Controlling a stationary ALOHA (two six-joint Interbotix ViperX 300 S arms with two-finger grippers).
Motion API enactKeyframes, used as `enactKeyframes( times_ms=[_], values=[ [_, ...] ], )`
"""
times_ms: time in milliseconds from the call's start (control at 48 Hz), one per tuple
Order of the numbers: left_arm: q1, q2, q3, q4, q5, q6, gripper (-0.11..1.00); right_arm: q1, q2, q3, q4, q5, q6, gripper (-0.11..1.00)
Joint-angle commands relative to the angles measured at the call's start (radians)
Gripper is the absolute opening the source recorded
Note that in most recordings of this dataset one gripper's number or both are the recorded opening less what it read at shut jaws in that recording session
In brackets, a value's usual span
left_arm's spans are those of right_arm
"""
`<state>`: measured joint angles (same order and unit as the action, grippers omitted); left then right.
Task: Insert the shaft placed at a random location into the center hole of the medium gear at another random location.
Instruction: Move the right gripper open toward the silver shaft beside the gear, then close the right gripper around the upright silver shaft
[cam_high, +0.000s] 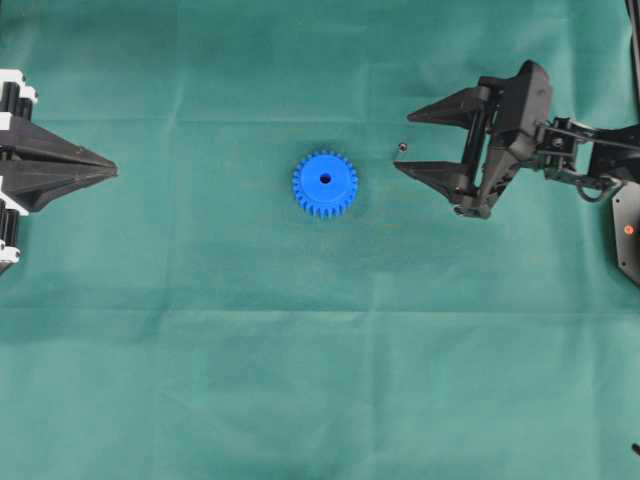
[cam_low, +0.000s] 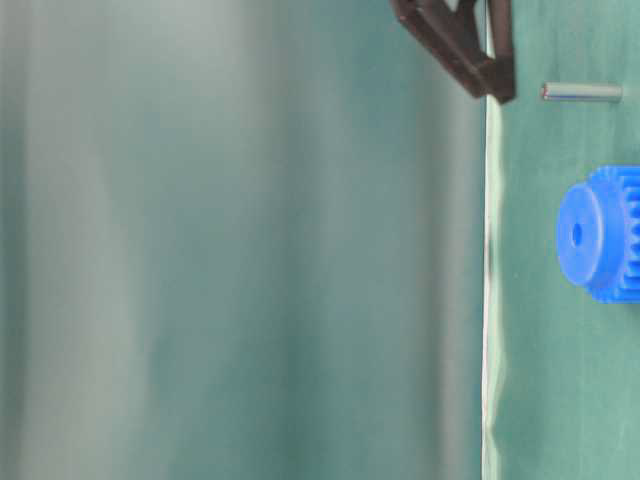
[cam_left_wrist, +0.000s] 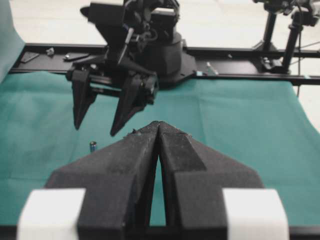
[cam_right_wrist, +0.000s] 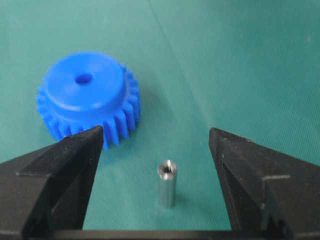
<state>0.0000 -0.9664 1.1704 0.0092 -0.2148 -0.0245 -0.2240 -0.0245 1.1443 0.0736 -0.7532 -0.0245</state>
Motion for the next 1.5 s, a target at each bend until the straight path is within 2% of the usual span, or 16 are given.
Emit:
enactKeyframes(
  times_ms=[0,437,562,625,750,812,1208,1478],
  values=[
    [0.002,0.009,-0.020,0.005,-0.005,0.000,0.00,-0.005,0.021,-0.023,0.009,-0.023,-0.009,0.85],
    [0.002,0.009,-0.020,0.003,0.005,-0.002,0.00,-0.005,0.078,-0.035,0.011,-0.017,-0.009,0.75],
    [0.000,0.009,-0.020,0.003,0.006,-0.002,0.00,-0.005,0.078,-0.035,0.015,-0.014,-0.009,0.68],
    [0.002,0.009,-0.020,0.003,0.005,-0.002,0.00,-0.005,0.078,-0.035,0.012,-0.008,-0.011,0.57],
    [0.000,0.009,-0.020,0.003,0.006,-0.002,0.00,-0.005,0.078,-0.035,0.009,-0.009,-0.011,0.24],
    [0.002,0.009,-0.020,0.003,0.006,-0.002,0.00,-0.005,0.078,-0.035,0.009,-0.011,-0.011,0.13],
    [0.002,0.009,-0.020,0.003,0.009,-0.003,0.00,-0.005,0.031,-0.043,0.012,0.017,-0.009,0.13],
    [0.002,0.009,-0.020,0.003,0.009,-0.005,0.00,-0.005,-0.129,-0.095,0.011,0.235,-0.015,0.13]
  ],
)
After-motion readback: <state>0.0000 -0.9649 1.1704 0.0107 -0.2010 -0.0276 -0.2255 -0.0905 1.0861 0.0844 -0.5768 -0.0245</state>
